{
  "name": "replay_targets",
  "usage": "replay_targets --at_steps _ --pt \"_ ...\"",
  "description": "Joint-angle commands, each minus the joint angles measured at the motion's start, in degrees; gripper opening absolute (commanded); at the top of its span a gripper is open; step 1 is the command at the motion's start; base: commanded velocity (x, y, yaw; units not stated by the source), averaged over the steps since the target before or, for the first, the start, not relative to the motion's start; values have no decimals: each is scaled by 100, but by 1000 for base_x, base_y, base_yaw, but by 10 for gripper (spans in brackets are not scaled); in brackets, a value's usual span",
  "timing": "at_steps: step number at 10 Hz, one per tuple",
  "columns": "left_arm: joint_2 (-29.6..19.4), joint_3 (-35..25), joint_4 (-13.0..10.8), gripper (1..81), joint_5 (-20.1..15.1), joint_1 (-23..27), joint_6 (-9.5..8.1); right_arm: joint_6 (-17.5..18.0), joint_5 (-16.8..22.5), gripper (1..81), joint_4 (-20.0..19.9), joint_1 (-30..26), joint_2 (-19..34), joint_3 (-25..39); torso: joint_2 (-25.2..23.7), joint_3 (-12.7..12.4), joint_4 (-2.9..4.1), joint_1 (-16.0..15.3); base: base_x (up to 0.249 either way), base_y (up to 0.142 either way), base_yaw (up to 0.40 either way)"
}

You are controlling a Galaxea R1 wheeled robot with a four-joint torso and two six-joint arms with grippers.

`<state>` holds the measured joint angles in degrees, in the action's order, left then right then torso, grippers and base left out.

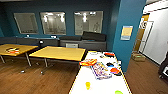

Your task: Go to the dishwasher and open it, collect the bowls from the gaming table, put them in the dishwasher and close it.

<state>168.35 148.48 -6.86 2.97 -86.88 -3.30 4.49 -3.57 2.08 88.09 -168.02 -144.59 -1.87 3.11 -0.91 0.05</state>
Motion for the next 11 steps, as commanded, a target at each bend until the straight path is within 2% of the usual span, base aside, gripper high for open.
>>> replay_targets --at_steps 1,2,11 --pt "-47 -30 -8 811 -297 255 -30 -9 269 811 46 -252 21 29 0 0 0 -5 0 0 -400" --pt "-47 -30 -8 811 -289 255 -30 -9 261 811 46 -252 21 29 0 0 0 -5 0 0 -239" --pt "-29 -30 -8 811 -289 255 -39 -9 269 811 46 -260 -5 20 0 0 0 -5 0 0 0"
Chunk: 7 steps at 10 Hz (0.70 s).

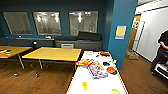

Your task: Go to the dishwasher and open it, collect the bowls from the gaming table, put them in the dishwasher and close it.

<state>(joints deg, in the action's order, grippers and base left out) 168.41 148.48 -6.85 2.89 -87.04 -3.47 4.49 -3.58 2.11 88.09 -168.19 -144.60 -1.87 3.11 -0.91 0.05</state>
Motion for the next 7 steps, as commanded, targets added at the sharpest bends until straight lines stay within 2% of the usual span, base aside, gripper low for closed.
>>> replay_targets --at_steps 1,2,7 --pt "-35 -30 -9 811 -280 271 -22 -9 271 811 44 -252 11 21 0 0 0 -5 0 0 0" --pt "-35 -30 0 811 -280 271 -30 -9 271 811 44 -252 11 21 0 0 0 -5 0 0 0" --pt "-35 -30 0 811 -289 271 -30 -9 271 811 44 -252 11 30 0 0 0 -5 0 115 0"
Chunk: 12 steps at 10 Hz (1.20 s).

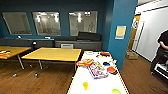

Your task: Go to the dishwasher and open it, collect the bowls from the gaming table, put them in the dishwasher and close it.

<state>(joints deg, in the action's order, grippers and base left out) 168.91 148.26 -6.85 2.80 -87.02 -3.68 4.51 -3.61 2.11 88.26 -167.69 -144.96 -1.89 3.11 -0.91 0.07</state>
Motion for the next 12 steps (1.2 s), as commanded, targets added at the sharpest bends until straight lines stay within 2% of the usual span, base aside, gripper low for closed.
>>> replay_targets --at_steps 1,2,12 --pt "-85 -8 0 811 -280 268 -10 -12 273 811 53 -269 -39 65 0 0 0 -7 0 98 0" --pt "-94 -8 0 811 -280 268 -10 -12 273 811 53 -269 -39 65 2 0 0 -7 0 86 0" --pt "-94 -8 -18 811 -280 268 -10 -12 273 811 53 -295 -39 65 2 0 0 -7 8 0 0"
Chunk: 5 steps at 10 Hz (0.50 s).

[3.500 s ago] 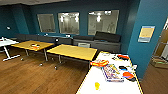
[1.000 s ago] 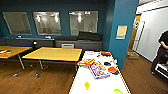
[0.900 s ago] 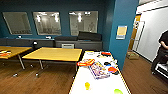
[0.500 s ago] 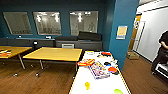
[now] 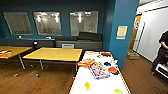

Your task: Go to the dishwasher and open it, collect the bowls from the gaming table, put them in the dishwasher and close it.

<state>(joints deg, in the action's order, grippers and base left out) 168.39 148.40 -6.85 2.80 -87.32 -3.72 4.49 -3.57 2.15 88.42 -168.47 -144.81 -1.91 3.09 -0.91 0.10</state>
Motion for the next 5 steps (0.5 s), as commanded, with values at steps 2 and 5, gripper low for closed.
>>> replay_targets --at_steps 2,5 --pt "-42 -21 -18 811 -280 299 -6 -9 269 811 49 -302 39 51 -7 -2 0 -10 121 0 0" --pt "-42 -21 -9 811 -280 299 -6 -9 269 811 49 -285 39 42 0 0 0 -13 123 0 0"
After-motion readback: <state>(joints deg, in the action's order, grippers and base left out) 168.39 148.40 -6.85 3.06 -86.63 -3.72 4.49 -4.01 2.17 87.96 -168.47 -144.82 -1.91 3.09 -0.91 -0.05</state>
